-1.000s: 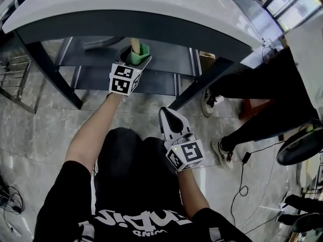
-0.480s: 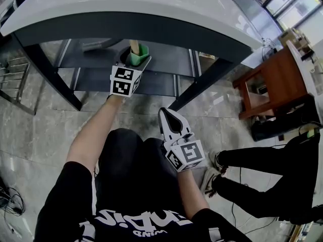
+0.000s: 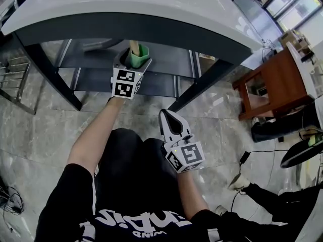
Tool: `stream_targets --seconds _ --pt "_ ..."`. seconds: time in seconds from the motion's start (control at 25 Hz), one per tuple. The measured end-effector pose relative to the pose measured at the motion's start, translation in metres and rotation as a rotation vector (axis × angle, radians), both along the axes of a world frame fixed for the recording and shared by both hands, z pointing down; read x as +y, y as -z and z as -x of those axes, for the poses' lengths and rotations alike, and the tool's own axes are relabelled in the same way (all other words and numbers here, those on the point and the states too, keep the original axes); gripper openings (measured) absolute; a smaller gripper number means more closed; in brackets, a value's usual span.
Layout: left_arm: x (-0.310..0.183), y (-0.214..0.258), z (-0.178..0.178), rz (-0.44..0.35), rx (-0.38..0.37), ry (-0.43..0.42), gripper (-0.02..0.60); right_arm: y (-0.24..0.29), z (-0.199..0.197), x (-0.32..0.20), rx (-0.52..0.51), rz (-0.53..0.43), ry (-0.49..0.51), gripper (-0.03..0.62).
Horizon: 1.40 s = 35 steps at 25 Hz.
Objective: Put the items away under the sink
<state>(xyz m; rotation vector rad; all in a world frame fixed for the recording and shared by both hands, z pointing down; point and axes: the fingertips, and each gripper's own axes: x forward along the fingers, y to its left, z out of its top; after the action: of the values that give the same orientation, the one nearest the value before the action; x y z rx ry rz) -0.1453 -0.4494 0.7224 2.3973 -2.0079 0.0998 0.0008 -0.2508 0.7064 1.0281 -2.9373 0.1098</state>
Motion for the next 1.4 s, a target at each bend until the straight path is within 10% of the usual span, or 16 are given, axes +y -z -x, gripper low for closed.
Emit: stream_targets --seconds 0.68,1.4 --pt "0.135 0.007 -0.011 0.020 0.069 -0.073 0.374 -0.003 -0.004 0.001 -0.031 0.007 0.018 0.018" --pt "0.263 0.008 -0.010 0.064 0.107 0.008 0.131 -0.008 -0.005 0.022 -0.038 0.022 0.080 0.018"
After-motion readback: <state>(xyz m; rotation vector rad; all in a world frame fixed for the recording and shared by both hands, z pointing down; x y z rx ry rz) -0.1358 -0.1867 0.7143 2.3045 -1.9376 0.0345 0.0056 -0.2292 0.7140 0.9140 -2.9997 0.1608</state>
